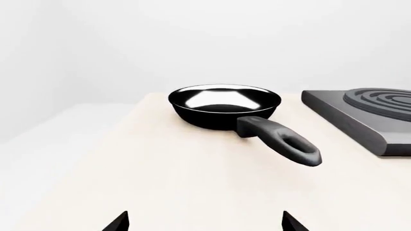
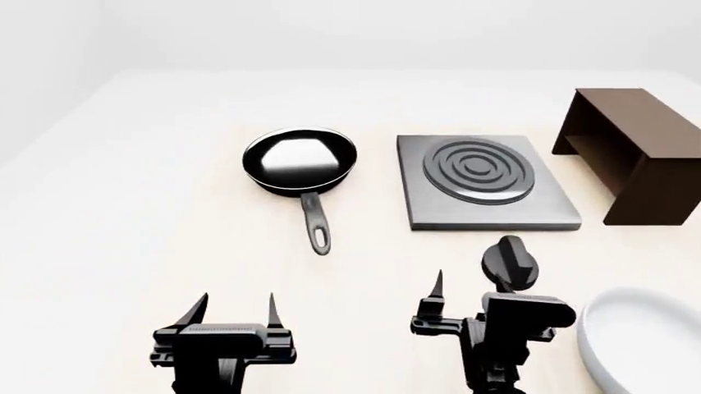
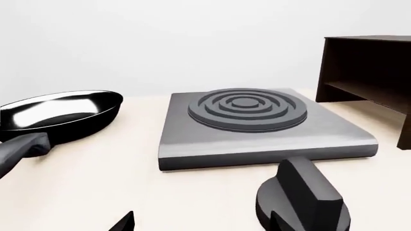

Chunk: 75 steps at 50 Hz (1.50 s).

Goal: Turn on the stove.

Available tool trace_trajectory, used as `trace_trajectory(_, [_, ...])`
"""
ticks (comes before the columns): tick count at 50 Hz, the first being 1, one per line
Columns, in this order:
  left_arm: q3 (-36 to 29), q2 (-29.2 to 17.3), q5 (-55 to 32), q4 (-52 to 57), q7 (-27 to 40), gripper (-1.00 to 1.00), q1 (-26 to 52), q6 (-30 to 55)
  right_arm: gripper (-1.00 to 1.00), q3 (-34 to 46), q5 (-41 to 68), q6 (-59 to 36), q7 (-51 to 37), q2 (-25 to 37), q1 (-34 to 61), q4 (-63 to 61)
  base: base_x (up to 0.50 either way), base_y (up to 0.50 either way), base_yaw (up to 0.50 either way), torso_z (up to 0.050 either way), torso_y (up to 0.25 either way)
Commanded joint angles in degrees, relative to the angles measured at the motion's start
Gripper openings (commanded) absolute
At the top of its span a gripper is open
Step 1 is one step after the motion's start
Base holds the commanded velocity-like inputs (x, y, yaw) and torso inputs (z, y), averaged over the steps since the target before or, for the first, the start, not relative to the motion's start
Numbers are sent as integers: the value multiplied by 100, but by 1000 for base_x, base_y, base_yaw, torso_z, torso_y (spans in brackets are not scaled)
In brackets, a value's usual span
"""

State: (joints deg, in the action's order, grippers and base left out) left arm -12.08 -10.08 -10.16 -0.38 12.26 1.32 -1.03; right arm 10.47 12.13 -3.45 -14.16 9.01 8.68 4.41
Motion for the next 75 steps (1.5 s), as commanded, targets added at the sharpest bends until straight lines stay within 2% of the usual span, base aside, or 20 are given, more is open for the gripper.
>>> trace_trajectory(1, [-38, -28, -19, 6, 46, 100, 13, 15, 100, 9, -3, -49, -104, -67, 389, 455, 0, 0, 0, 0, 0])
trace_trajectory(11, [-63, -46, -43, -53, 63, 100, 17, -50, 100, 60, -19, -91, -187, -80, 526, 541, 0, 0, 0, 0, 0])
trace_trajectory(24, [-98, -74, -77, -43, 104, 100, 37, -31, 100, -6, -24, 131, -291, -247, 1293, 1874, 0, 0, 0, 0, 0])
trace_trajectory(36, [-134, -95, -94, -30, 139, 100, 34, -35, 100, 1, 15, 278, -331, -316, 1615, 2484, 0, 0, 0, 0, 0])
trace_trajectory(75, [-224, -174, -176, -82, 219, 100, 55, -99, 100, 77, 167, 650, -444, -433, 2302, 3809, 0, 0, 0, 0, 0])
